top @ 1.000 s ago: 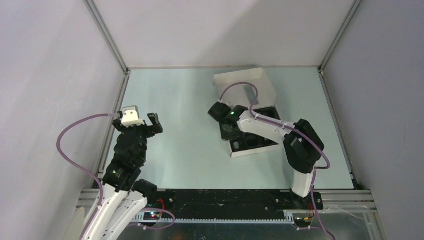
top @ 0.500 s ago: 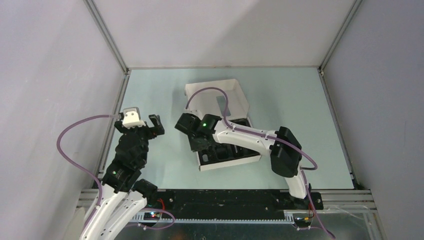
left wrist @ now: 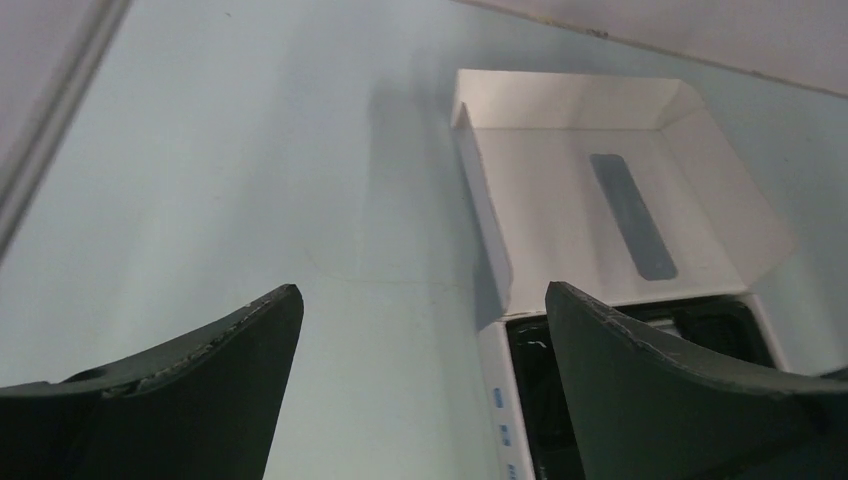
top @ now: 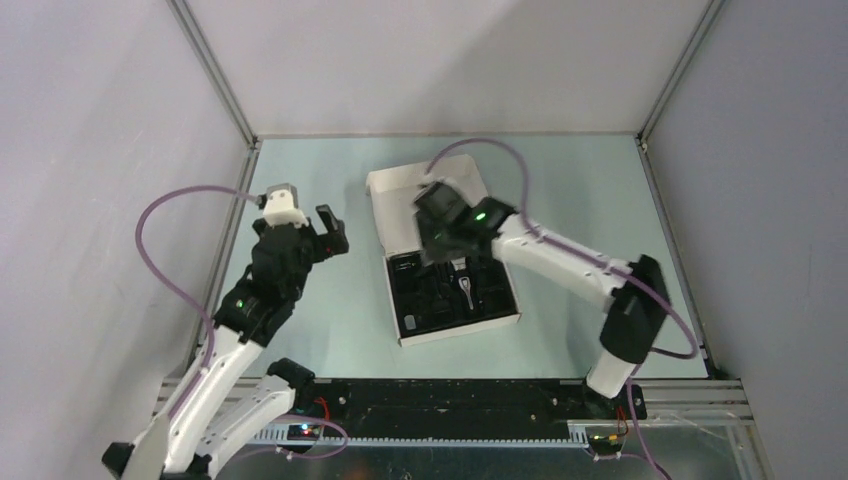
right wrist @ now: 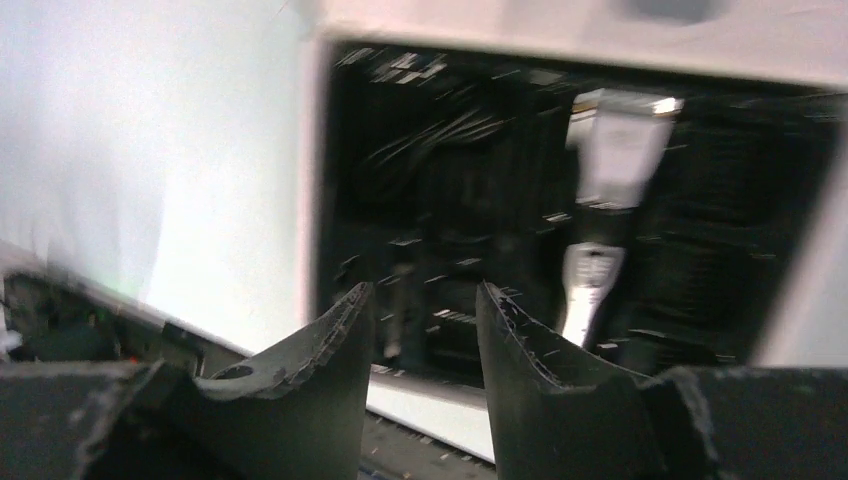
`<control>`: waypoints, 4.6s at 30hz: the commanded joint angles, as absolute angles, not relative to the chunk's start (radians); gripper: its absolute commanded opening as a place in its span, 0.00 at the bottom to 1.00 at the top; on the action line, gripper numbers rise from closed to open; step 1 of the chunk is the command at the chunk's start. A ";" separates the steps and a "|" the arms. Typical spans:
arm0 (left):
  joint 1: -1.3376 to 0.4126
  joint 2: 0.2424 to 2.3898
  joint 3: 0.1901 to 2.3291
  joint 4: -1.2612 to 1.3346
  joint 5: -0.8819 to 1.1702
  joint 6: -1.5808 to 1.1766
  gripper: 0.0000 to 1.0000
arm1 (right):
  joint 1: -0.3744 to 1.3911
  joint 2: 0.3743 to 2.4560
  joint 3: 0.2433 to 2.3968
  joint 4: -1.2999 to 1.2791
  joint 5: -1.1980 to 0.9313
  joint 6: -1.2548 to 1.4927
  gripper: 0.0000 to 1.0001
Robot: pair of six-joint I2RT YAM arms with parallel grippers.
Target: Sort the hair-cutting tools
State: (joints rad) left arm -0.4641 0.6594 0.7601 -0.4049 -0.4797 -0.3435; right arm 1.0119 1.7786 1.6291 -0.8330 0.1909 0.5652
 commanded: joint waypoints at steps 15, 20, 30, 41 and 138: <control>-0.292 1.552 1.397 -0.596 -0.260 -0.503 0.97 | 0.391 1.977 1.880 -0.698 0.064 0.258 0.49; -0.290 1.757 1.583 -0.629 -0.273 -0.487 0.94 | 0.379 2.176 2.105 -0.722 0.080 0.220 0.48; -0.291 2.074 1.872 -0.730 -0.295 -0.473 0.73 | 0.385 2.311 2.202 -0.637 0.105 0.211 0.42; -0.295 2.120 1.881 -0.714 -0.252 -0.451 0.06 | 0.408 2.328 2.195 -0.579 0.083 0.217 0.09; -0.757 0.827 0.552 0.089 -0.457 -0.645 0.55 | 0.931 1.115 0.773 -0.028 0.762 0.410 0.13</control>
